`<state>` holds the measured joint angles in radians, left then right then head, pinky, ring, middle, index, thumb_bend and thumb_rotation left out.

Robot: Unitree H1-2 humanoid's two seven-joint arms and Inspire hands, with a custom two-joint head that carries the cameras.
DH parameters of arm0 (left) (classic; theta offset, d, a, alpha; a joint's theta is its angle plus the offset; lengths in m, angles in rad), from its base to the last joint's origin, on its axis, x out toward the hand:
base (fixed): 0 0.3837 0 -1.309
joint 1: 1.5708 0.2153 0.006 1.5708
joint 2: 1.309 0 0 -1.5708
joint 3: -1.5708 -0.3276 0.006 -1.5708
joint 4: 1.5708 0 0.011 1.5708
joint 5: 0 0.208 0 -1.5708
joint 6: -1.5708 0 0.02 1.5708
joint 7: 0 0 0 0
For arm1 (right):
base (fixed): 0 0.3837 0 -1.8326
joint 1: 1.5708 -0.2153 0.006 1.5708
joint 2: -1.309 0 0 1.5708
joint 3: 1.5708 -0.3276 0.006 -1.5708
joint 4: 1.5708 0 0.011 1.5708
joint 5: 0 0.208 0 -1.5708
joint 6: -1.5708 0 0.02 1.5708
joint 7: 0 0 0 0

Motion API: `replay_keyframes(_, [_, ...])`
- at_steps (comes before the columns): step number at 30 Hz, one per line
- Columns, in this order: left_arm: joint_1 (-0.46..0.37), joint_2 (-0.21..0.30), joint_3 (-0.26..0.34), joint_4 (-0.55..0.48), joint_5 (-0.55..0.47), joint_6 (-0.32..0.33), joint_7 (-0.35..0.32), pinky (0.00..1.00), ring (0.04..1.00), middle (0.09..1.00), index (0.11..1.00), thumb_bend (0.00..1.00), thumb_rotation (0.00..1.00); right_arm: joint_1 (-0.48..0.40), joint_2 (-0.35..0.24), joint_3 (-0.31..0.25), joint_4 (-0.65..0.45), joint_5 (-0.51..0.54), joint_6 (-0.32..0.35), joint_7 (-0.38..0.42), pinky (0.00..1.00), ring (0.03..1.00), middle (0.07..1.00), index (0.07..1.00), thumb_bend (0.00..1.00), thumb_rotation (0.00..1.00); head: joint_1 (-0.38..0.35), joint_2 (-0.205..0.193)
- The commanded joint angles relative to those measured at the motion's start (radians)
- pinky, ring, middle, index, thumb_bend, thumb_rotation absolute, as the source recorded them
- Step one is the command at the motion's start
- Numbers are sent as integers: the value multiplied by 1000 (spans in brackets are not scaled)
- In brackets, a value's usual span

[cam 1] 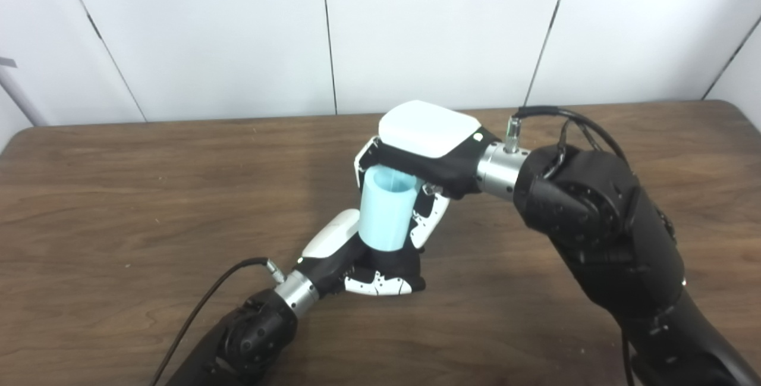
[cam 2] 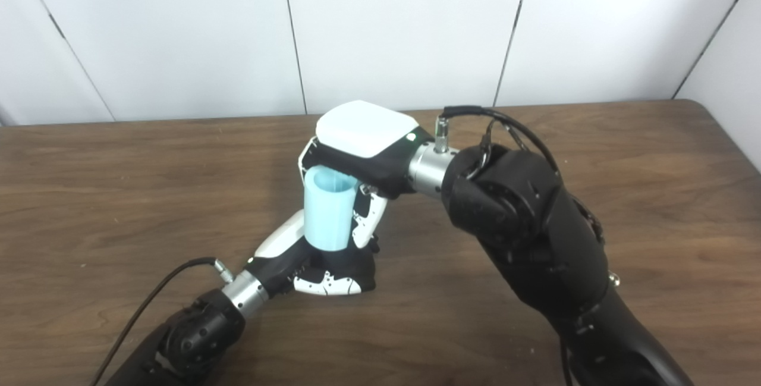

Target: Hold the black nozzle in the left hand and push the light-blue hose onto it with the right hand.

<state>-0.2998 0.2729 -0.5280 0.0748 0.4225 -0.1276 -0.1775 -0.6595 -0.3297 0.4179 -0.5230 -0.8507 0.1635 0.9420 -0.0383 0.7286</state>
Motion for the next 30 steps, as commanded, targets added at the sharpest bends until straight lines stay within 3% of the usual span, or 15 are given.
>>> replay_keyframes(1, [70, 20, -57, 58, 29, 117, -143, 762, 785, 707, 455, 425, 484, -19, -14, 30, -44, -42, -71, -5, 86, 168, 471, 484, 530, 0, -1, 1])
replay_keyframes(7, [69, 21, -58, 55, 32, 117, -142, 745, 781, 705, 471, 425, 482, -20, -38, 48, -82, -159, -231, -68, 97, 172, 470, 486, 531, 0, -2, 4])
replay_keyframes(12, [67, 22, -60, 58, 32, 114, -142, 739, 781, 706, 492, 425, 483, -17, -30, 38, -92, -201, -305, -73, 93, 164, 469, 484, 531, 0, -2, 4])
replay_keyframes(20, [69, 23, -60, 48, 28, 121, -145, 738, 781, 707, 478, 430, 490, -36, -9, 34, -114, -232, -286, 114, 92, 166, 470, 484, 531, 0, 2, 7])
replay_keyframes(26, [66, 27, -64, 49, 25, 124, -148, 749, 781, 707, 456, 432, 492, -29, 12, 11, -77, -207, -233, 173, 78, 154, 470, 484, 530, 0, -1, 7])
replay_keyframes(30, [67, 29, -64, 46, 25, 124, -148, 758, 786, 707, 472, 433, 496, -21, 16, -8, -44, -192, -213, 168, 69, 142, 469, 488, 529, 0, 0, 9])
